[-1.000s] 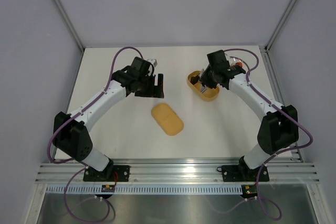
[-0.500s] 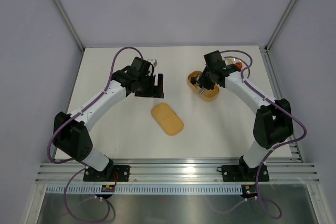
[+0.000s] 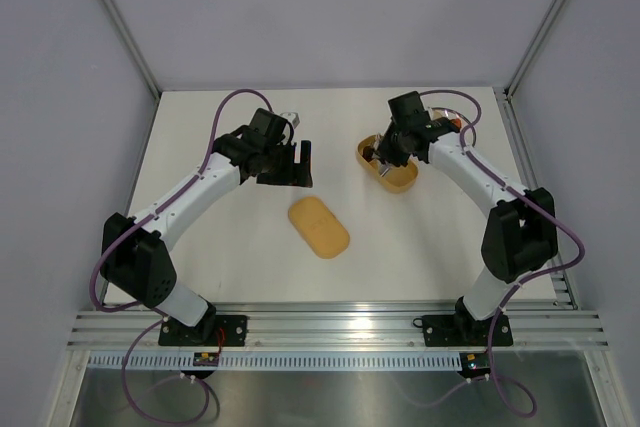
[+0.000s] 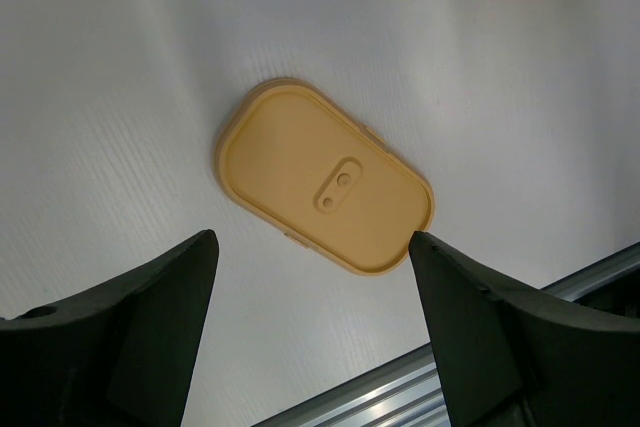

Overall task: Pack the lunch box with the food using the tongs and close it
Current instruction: Place the fake food in the packing box, then pick up the fake food from the plate.

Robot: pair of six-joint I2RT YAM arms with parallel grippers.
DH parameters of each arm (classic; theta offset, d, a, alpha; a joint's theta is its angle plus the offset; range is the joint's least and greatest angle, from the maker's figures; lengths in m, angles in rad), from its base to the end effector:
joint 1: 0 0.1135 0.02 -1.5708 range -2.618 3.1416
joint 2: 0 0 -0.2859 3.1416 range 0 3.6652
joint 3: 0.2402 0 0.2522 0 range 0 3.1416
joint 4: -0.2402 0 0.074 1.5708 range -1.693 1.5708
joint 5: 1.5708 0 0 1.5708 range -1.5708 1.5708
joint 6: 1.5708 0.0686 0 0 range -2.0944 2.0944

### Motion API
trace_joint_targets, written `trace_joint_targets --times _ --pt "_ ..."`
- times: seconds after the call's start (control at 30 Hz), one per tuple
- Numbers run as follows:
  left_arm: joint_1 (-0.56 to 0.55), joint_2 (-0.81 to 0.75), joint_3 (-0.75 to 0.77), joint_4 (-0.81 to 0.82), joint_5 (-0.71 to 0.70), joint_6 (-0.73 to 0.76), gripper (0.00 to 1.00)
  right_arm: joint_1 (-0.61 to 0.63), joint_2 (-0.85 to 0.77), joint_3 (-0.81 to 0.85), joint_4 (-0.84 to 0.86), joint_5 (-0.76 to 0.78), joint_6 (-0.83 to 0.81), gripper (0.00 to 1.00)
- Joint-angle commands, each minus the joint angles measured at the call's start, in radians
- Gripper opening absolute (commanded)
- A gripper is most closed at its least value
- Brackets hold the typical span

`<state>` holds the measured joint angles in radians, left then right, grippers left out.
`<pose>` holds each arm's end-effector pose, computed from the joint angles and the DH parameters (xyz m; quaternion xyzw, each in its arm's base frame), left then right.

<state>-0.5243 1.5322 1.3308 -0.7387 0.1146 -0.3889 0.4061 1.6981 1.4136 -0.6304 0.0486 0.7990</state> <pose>0.2946 -0.1794 0.2942 0.0819 0.9458 -0.1854 0.2539 0.3643 0.1530 0.2730 0.1924 0.9267 0.1635 0.2783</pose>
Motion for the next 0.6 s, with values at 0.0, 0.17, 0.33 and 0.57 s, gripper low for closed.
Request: trace_joint_targets --times 0.0,0.17,0.33,0.57 --pt "0.006 -0.020 0.007 0.038 0.008 0.013 0.81 0.007 -0.064 0.096 -0.021 0.062 -0.041 0.24" --pt "0.004 -0.018 0.007 0.035 0.007 0.018 0.81 0.004 -0.068 0.166 -0.113 0.192 -0.093 0.25" --pt "0.006 -0.023 0.007 0.032 0.003 0.022 0.81 -0.053 -0.086 0.151 -0.143 0.234 -0.132 0.26" --pt "0.006 -0.017 0.005 0.038 0.007 0.024 0.81 -0.220 -0.130 0.079 -0.140 0.143 -0.179 0.37"
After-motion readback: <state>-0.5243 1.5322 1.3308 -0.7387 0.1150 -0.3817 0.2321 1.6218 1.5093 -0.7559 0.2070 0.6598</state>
